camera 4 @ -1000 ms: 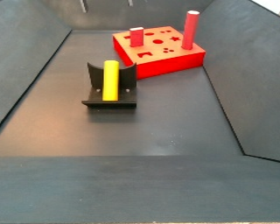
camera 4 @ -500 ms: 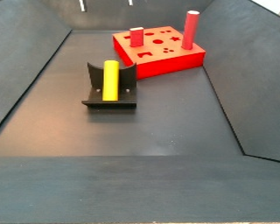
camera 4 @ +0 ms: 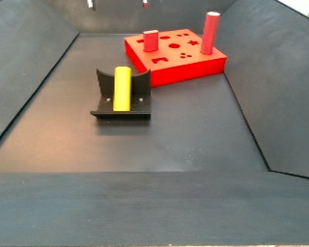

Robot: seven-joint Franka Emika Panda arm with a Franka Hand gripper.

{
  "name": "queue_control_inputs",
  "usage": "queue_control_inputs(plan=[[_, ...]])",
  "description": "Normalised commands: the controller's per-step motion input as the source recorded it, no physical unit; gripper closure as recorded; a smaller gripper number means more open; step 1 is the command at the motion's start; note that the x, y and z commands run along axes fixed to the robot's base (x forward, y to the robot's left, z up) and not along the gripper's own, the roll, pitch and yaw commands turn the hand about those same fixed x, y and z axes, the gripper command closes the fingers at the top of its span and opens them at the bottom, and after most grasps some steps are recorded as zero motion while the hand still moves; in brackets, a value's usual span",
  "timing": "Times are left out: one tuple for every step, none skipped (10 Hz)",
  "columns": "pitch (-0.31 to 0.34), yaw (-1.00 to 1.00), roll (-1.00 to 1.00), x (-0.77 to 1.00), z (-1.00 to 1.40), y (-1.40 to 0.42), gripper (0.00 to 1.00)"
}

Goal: Pick up the oval object. Move up. Place the oval object on the fixture. Regrasp the oval object. Move to above the board. Insert the oval object.
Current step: Regrasp the oval object.

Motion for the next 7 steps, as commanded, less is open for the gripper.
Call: queue_control_inputs(plan=[[0.039, 0.03, 1.0, 0.06, -0.01, -0.03, 0.0], [0.057, 0.03, 1.0, 0.07, -0.01, -0.03, 0.0], [0.096, 0.05, 0.76, 0.08, -0.01, -0.04, 0.0], [0.106, 0.06, 0.63, 0.08, -0.01, -0.04, 0.0], [0.115, 0.08, 0.44, 0.09, -0.02, -0.04, 0.0], [0.105, 0.1, 0.28, 0.08, 0.0, -0.03, 0.0], [0.09, 0.12, 0.21, 0.07, -0.01, -0.03, 0.0]])
